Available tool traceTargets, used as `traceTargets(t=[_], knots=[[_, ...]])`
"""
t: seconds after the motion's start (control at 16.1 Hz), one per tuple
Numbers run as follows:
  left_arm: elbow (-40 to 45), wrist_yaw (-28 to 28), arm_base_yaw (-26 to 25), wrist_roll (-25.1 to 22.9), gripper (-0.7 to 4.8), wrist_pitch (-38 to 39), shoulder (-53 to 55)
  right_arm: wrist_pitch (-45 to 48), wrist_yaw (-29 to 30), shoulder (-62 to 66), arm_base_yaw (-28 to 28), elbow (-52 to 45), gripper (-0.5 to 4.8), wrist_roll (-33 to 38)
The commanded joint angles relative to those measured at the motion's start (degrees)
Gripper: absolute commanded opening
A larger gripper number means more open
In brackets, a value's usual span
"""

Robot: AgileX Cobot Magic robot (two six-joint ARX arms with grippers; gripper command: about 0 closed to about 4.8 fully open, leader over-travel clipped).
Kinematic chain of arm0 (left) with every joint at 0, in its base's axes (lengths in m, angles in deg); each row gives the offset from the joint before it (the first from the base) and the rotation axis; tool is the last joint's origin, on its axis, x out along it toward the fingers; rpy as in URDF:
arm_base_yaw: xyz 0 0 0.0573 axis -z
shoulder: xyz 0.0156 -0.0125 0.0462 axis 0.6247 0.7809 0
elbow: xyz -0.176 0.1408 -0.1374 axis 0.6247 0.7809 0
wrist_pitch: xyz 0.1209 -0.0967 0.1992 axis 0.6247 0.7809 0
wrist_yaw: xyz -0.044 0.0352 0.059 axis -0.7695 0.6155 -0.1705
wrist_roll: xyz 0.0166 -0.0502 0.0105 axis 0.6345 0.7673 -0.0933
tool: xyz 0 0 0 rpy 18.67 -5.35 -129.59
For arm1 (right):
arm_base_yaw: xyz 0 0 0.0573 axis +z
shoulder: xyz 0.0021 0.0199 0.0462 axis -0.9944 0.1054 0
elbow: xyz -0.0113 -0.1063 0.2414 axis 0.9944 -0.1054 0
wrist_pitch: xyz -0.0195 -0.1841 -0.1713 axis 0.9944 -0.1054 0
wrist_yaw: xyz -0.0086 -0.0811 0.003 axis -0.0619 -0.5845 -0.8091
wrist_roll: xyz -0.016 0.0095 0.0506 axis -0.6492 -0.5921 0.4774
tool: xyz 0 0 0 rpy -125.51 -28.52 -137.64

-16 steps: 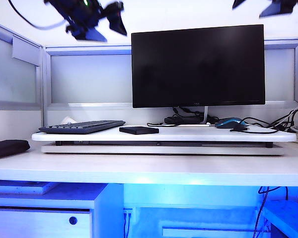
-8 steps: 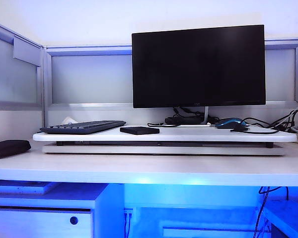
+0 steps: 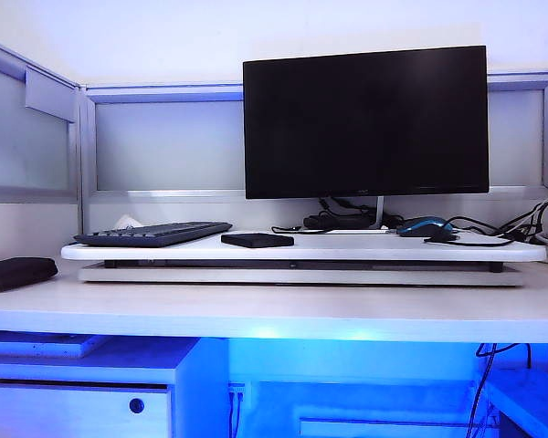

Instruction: Unplug the data cable of the portable hard drive.

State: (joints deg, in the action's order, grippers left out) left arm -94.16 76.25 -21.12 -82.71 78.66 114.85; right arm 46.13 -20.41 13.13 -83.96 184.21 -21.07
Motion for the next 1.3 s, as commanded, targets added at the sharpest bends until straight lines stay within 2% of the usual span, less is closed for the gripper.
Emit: traceTargets(t=[0.06,0.43,0.81,1.12,1.3], knots=[[-0.11,0.20,0.02,0.02,2.99,1.36,-2.71,0.59,0.26,-2.73,0.52,0.22,4.79,0.09],[-0.09,2.34,0.02,0.42,2.99,7.23,-8.55,-2.49,0.66,-7.32,1.27,0.20,4.79,0.35],[-0.09,2.38,0.02,1.18,2.99,9.79,-14.91,-5.40,1.40,-12.11,1.90,0.20,4.79,0.37],[-0.02,4.72,0.02,1.51,2.99,21.09,-21.59,-12.33,1.46,-17.05,1.90,0.17,4.79,0.35],[0.00,6.27,0.02,1.51,2.99,24.06,-25.83,-14.84,1.40,-20.13,1.90,0.17,4.79,0.31]])
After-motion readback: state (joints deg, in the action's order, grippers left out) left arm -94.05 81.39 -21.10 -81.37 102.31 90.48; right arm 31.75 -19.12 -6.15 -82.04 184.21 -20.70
